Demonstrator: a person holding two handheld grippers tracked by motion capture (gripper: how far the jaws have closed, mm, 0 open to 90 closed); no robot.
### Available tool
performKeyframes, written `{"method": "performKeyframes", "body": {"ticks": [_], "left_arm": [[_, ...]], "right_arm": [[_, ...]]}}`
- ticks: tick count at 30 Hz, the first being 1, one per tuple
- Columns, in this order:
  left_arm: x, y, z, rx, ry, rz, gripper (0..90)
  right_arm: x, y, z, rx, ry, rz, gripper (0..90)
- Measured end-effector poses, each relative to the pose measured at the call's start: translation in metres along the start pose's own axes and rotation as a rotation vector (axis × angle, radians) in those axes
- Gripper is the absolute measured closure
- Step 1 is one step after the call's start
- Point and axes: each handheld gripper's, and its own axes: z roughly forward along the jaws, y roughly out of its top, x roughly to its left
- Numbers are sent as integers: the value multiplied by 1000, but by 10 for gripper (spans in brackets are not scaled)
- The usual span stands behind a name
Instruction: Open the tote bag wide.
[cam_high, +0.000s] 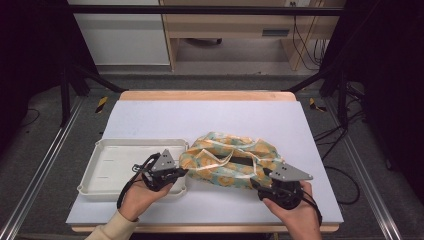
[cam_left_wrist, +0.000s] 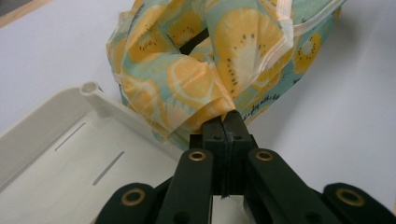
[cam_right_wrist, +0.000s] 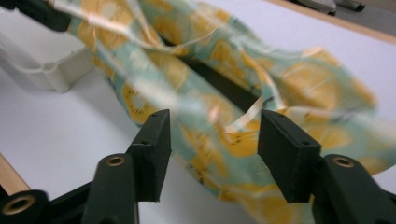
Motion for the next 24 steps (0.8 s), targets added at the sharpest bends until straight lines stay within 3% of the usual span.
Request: {"method": "performKeyframes", "body": {"ticks": [6, 8, 11, 15, 18, 24], "left_arm": [[-1, -1, 1, 4, -4, 1, 900], [-2, -1, 1, 6, -1, 6, 900], [-3, -1, 1, 9, -4, 11, 900], [-3, -1, 0, 11, -5, 15, 900], [-2, -1, -1, 11, -4, 11, 900], [-1, -1, -2, 7, 2, 5, 900]], "right_arm": [[-12, 28, -12, -5, -36, -20, 409], [-21, 39, -7, 24, -43, -38, 400], [-34, 43, 9, 72, -46, -21, 379], [-51, 38, 30, 154, -47, 4, 359], [-57, 29, 36, 196, -41, 20, 383], [-51, 12, 20, 226, -29, 12, 529]]}}
